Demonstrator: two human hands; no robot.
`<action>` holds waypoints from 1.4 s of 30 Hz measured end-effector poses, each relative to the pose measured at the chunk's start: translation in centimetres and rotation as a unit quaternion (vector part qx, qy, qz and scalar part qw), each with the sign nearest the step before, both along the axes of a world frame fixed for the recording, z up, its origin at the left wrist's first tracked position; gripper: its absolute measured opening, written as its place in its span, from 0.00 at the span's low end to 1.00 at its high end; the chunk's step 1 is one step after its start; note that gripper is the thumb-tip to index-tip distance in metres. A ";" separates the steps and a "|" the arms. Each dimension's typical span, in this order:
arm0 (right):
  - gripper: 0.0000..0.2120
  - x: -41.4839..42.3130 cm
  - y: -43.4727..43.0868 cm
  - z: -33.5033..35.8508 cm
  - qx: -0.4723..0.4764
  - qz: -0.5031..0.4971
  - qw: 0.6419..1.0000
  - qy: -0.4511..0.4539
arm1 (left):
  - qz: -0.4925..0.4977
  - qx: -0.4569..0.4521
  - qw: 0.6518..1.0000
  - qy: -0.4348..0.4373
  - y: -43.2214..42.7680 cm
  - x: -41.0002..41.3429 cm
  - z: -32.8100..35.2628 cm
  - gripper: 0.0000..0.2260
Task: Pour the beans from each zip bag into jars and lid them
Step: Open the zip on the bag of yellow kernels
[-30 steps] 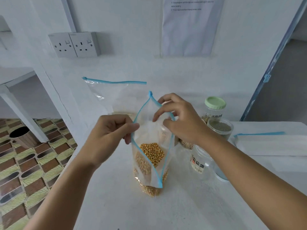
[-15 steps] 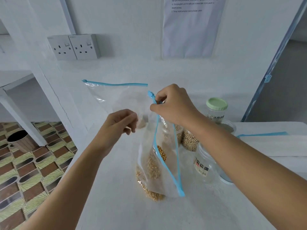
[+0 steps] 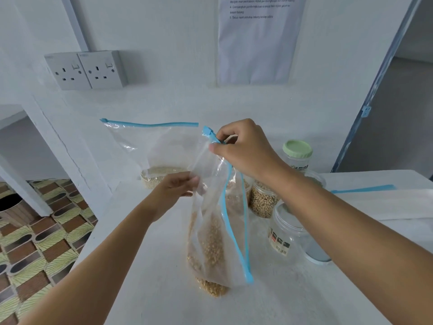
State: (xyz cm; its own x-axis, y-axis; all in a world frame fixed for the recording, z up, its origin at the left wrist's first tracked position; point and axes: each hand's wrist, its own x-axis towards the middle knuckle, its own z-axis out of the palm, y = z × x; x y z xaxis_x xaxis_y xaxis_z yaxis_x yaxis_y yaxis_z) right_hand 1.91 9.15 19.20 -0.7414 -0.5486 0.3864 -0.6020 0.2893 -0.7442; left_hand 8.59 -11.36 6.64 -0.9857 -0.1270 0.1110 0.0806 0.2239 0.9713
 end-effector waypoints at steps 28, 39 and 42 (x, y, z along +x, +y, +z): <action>0.07 0.4 0.5 0.0 -0.096 0.050 0.993 -0.052 | 0.054 -0.132 0.989 0.048 -3.2 6.1 6.4 0.08; 0.05 0.6 -0.6 -2.1 -0.128 0.059 0.987 -0.072 | 0.110 -0.181 0.976 -0.040 -3.9 11.5 -2.3 0.20; 0.04 0.6 -1.0 -2.3 -0.117 0.064 0.990 -0.055 | 0.172 -0.125 0.977 -0.014 -4.4 12.7 -3.9 0.19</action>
State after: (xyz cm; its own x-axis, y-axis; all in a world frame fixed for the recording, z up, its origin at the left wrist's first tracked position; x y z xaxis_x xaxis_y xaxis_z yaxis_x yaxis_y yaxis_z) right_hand 2.50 8.19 16.94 -0.7159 -0.5465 0.4346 -0.5340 0.0276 -0.8450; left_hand 21.29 -15.76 2.76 -0.8927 -0.4233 0.1548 -0.0668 0.4639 0.8834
